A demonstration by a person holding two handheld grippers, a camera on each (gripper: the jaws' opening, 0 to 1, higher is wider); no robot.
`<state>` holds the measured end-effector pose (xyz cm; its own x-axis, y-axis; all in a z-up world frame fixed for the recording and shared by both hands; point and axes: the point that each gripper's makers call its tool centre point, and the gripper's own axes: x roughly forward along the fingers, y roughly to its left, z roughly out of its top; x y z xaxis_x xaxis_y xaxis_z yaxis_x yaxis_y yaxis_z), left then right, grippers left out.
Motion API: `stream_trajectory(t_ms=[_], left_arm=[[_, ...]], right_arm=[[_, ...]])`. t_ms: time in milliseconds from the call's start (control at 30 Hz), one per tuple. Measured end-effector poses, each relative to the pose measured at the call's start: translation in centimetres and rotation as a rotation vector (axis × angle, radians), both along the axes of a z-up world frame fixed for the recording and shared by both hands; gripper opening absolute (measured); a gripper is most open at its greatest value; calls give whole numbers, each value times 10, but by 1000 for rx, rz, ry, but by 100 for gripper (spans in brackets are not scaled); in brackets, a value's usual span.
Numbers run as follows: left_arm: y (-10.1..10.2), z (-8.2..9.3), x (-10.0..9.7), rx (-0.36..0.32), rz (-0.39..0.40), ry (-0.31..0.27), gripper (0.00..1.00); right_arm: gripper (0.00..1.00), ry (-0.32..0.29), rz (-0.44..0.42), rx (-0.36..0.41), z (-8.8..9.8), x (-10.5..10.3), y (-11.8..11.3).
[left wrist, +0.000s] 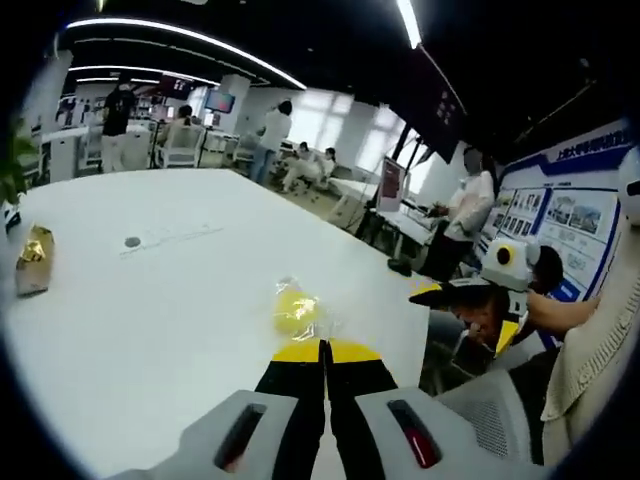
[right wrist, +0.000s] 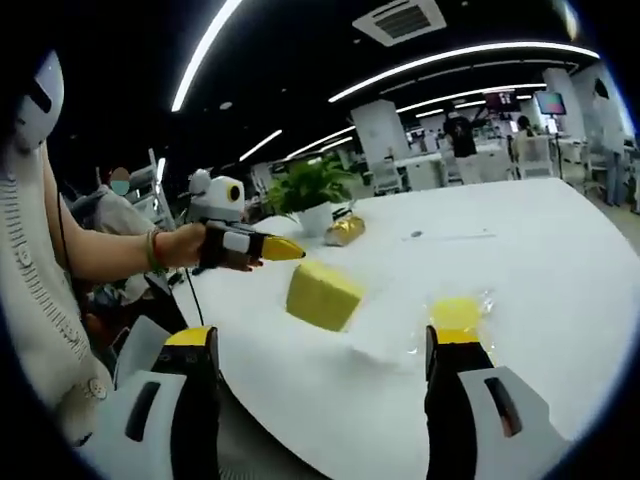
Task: Compare the silicone blocks by pressing each to a similar depth, holding the contact briefly, and releasing to observe deformation and rebound differences across the visible hardness samples.
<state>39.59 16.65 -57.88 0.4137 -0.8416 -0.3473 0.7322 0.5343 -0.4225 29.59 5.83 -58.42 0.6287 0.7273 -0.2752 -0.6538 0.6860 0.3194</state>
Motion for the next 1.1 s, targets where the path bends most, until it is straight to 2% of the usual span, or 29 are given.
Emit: stream_trajectory(t_ms=[33, 67, 133, 200, 233, 267, 333, 467, 500, 600, 733, 933, 1100], left_arm=[[-5, -3, 2, -28, -1, 31, 0], [-6, -6, 7, -35, 3, 34, 0], [-6, -18, 14, -47, 20, 95, 0], [-4, -27, 20, -23, 20, 92, 0], [-2, -27, 25, -37, 28, 86, 0], [-1, -23, 28, -78, 52, 124, 0], [9, -29, 41, -18, 78, 79, 0], [24, -40, 61, 2, 126, 99, 0], [29, -43, 67, -9, 159, 116, 0], [36, -54, 77, 12, 186, 112, 0], [49, -77, 91, 52, 227, 157, 0], [61, -116, 98, 160, 206, 196, 0], [64, -132, 100, 195, 190, 211, 0]], right_arm=[[79, 8, -10, -1, -2, 0, -3], [79, 15, -14, -4, -3, 0, -5], [78, 20, -25, -3, -4, 2, -9], [78, 27, -38, -11, -6, 4, -14], [78, 30, -43, -9, -6, 4, -16], [77, 32, -49, -10, -6, 6, -18], [77, 36, -61, -16, -8, 8, -22], [72, 58, -71, -25, -14, 10, -27], [70, 59, -76, -30, -15, 11, -28], [73, 78, -77, -20, -19, 12, -28], [73, 101, -84, 4, -19, 16, -25], [74, 87, -73, 3, -8, 22, -25], [74, 90, -82, -4, -9, 25, -29]])
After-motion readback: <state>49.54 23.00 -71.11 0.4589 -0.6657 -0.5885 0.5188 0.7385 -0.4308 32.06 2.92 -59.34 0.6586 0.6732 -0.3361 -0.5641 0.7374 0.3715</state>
